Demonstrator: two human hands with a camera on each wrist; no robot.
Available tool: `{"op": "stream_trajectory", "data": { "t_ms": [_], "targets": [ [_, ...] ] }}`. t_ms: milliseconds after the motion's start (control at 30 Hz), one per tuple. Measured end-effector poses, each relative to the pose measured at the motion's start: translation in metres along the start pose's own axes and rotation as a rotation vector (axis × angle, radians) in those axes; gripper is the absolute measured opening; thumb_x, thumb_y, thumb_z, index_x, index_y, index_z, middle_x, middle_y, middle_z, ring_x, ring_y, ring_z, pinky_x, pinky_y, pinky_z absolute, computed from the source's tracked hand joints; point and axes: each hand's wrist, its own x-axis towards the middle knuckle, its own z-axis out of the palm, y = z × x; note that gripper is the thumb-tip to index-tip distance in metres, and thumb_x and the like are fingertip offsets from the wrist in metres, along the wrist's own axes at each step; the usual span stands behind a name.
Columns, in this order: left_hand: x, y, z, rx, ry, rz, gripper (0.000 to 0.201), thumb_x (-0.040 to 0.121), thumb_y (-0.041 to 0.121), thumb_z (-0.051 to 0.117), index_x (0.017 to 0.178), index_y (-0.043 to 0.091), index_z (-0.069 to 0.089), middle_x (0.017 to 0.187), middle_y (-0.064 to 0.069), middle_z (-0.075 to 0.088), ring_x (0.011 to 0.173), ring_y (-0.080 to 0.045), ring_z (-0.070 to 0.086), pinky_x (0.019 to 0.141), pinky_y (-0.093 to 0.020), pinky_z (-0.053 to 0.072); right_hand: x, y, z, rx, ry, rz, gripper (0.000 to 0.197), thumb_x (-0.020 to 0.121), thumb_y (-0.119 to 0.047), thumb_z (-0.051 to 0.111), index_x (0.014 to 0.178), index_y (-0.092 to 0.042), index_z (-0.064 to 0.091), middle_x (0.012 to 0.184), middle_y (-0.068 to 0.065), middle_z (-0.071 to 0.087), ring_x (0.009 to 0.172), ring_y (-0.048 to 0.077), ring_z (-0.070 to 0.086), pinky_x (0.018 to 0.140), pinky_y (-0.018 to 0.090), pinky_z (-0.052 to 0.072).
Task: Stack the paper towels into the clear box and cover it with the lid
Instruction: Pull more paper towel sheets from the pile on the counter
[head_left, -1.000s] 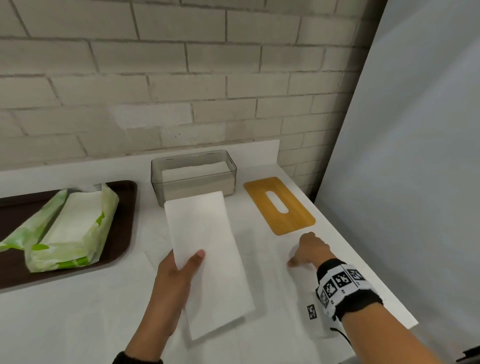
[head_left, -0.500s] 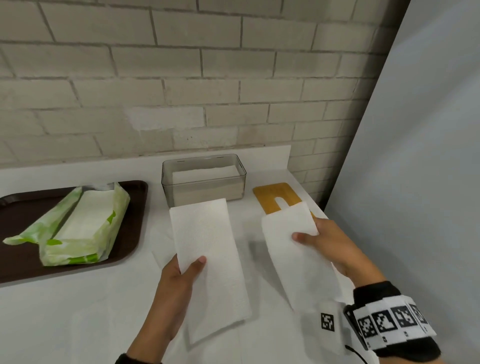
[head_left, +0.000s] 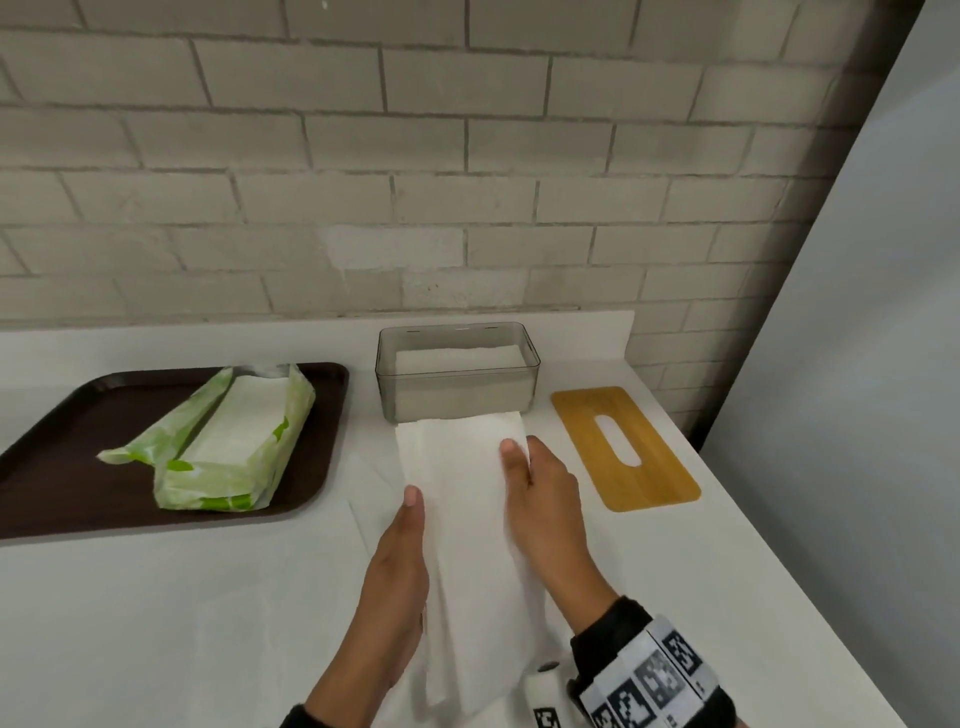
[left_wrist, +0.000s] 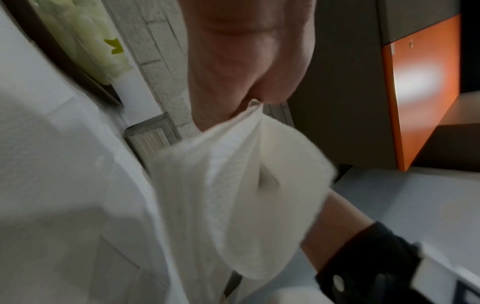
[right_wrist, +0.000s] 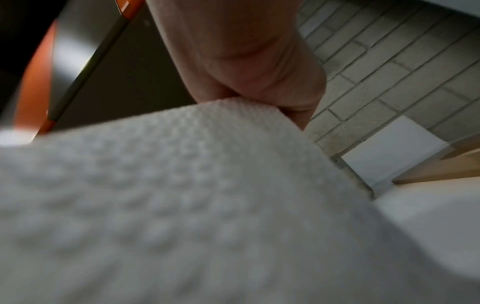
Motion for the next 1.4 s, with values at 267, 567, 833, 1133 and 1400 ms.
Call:
{"op": "stream_trajectory", "data": {
  "t_ms": [267, 567, 833, 1133, 1400],
  "targets": [
    [0.009, 0.0, -0.014, -0.075, 0.108, 0.169, 0.03, 0.087, 0.017, 0.064, 0.116, 0.015, 0.059, 0.108, -0.005, 0.07, 0.098, -0.027, 0.065, 0.089, -0.045, 0.052, 0.001, -0.004, -0.006, 0.299, -0.453, 0.16, 0.048, 0.079, -0.033, 0.072, 0.116, -0.033, 0.04, 0.11, -0.011, 0.058, 0.097, 0.007, 0.059, 0.081, 0.024, 0.052],
    [0.023, 0.009, -0.061, -0.178, 0.143, 0.273, 0.024, 0.072, 0.003, 0.069, 0.092, 0.014, 0.065, 0.091, -0.004, 0.071, 0.076, -0.015, 0.067, 0.058, -0.018, 0.055, 0.0, 0.02, -0.046, -0.052, -0.663, 0.042, 0.015, 0.075, -0.015, 0.075, 0.083, -0.008, 0.065, 0.085, 0.005, 0.068, 0.076, 0.01, 0.061, 0.069, 0.021, 0.048],
    [0.02, -0.012, -0.06, 0.156, 0.07, 0.24, 0.03, 0.087, -0.009, 0.053, 0.097, 0.015, 0.067, 0.088, -0.001, 0.075, 0.081, -0.015, 0.069, 0.068, -0.02, 0.05, -0.004, 0.04, -0.045, 0.38, -0.228, 0.181, 0.019, 0.073, 0.001, 0.072, 0.072, -0.016, 0.064, 0.065, -0.009, 0.061, 0.065, 0.008, 0.055, 0.055, 0.017, 0.043],
    [0.027, -0.029, -0.05, 0.293, 0.149, 0.182, 0.035, 0.084, -0.01, 0.048, 0.09, 0.021, 0.062, 0.092, -0.005, 0.063, 0.086, -0.022, 0.053, 0.067, -0.028, 0.041, -0.008, 0.066, -0.034, 0.506, -0.227, 0.374, 0.039, 0.072, 0.019, 0.061, 0.092, -0.015, 0.06, 0.087, 0.005, 0.066, 0.079, 0.017, 0.06, 0.067, 0.022, 0.047],
    [0.022, -0.024, -0.053, 0.223, 0.169, 0.24, 0.039, 0.084, -0.013, 0.046, 0.091, 0.022, 0.062, 0.09, -0.001, 0.064, 0.082, -0.02, 0.054, 0.067, -0.027, 0.038, -0.01, 0.064, -0.035, 0.494, -0.219, 0.339, 0.034, 0.077, 0.019, 0.053, 0.087, -0.014, 0.057, 0.083, 0.003, 0.061, 0.078, 0.013, 0.054, 0.066, 0.021, 0.041]
  ]
}}
